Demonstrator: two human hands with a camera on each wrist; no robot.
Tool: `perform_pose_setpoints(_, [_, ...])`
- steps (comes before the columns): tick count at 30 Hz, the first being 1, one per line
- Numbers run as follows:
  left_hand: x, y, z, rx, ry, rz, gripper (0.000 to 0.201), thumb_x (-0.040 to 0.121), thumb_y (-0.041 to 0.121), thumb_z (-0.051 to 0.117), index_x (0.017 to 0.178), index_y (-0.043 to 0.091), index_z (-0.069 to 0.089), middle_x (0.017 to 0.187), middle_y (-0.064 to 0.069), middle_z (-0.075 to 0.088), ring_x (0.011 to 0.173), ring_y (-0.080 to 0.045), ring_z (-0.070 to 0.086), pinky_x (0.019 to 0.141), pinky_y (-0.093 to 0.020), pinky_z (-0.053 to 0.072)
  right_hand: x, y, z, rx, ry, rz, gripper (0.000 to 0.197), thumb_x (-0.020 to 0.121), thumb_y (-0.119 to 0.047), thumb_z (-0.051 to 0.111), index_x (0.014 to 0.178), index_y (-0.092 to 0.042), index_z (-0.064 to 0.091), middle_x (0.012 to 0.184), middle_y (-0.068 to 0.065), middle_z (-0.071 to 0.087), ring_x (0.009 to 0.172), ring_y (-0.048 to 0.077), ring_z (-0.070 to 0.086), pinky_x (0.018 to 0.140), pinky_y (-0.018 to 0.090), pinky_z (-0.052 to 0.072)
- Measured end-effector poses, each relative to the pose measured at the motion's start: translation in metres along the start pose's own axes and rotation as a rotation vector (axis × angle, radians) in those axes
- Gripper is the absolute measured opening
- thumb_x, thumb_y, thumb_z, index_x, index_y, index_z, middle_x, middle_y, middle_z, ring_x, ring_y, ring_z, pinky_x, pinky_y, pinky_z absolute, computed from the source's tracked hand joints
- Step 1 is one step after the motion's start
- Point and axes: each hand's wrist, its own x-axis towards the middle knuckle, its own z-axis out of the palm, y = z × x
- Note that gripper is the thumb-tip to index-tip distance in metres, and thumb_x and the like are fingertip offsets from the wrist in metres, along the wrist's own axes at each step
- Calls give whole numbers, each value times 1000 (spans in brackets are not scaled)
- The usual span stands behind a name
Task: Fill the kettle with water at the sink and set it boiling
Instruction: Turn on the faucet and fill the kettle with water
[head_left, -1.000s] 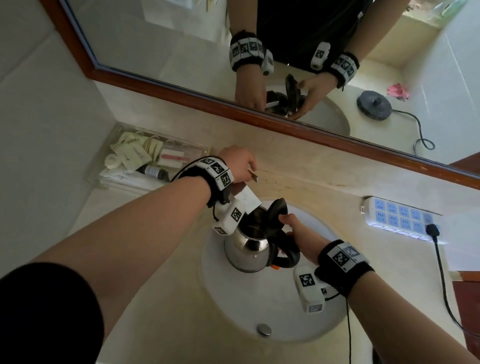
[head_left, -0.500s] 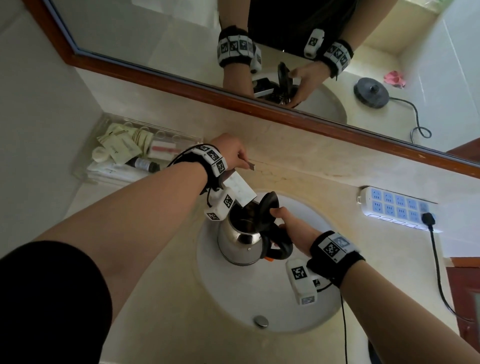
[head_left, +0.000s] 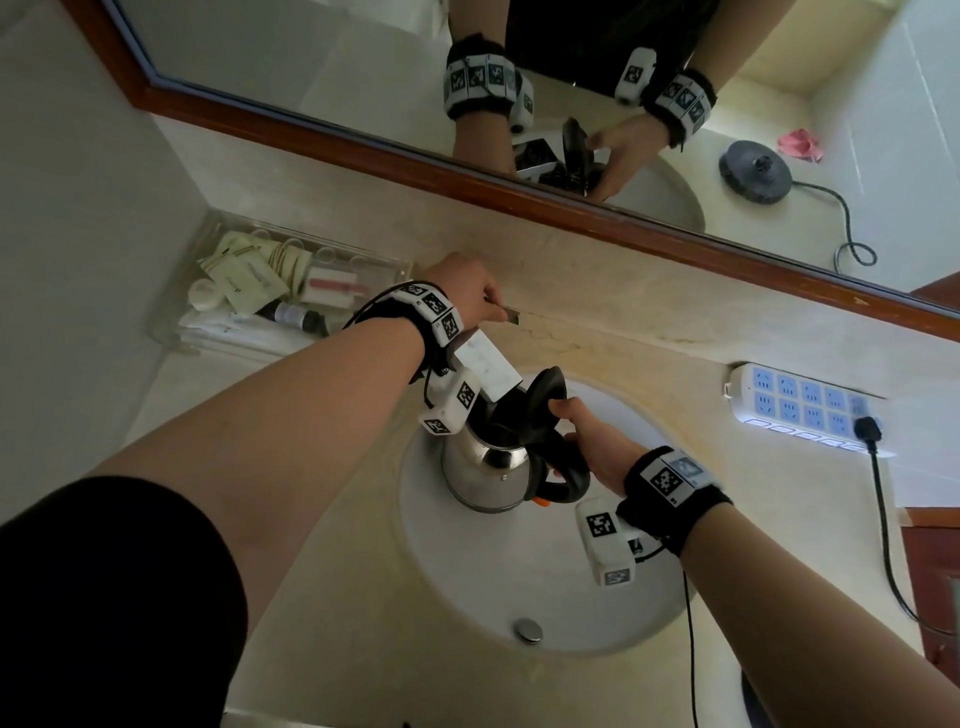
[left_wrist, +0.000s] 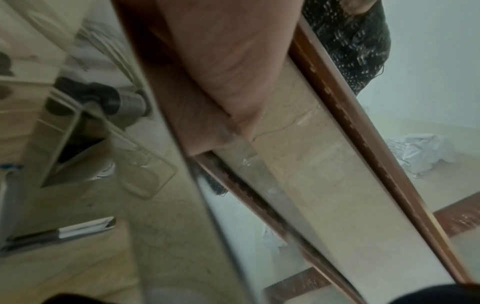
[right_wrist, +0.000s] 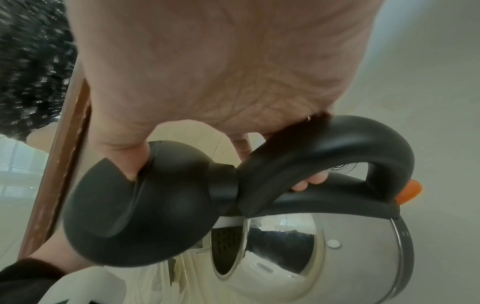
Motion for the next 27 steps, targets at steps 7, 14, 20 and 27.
perform_pose_setpoints(7, [3, -4, 8, -64, 42, -25, 27, 83, 43, 75, 102, 25, 79, 94, 5, 68, 87, -11, 52, 73, -24, 38, 7, 8, -3, -26, 15, 23, 89, 56, -79, 55, 116, -14, 65, 98, 10, 75, 94, 29, 68, 102, 49, 41])
perform_pose_setpoints(14, [3, -8, 10, -116, 58, -29, 26, 79, 42, 78, 98, 24, 80, 87, 8, 64, 79, -10, 55, 73, -21, 40, 8, 8, -1, 8, -3, -20, 83, 56, -76, 55, 111, -15, 66, 95, 9, 70, 90, 29, 65, 108, 51, 40])
perform_pose_setpoints(20, [2, -9, 11, -165, 59, -25, 25, 77, 41, 79, 96, 25, 80, 98, 5, 74, 76, -9, 60, 73, -21, 44, 9, 8, -1, 26, -11, -28, 83, 55, -75, 55, 111, -15, 65, 94, 9, 70, 88, 27, 66, 107, 49, 42])
perform_pose_setpoints(27, [2, -9, 11, -187, 48, -16, 24, 79, 39, 79, 98, 23, 80, 103, 4, 74, 94, -13, 65, 79, -23, 45, 12, 11, -2, 10, -6, -14, 83, 58, -77, 55, 115, -17, 65, 93, 7, 71, 94, 28, 67, 109, 51, 39])
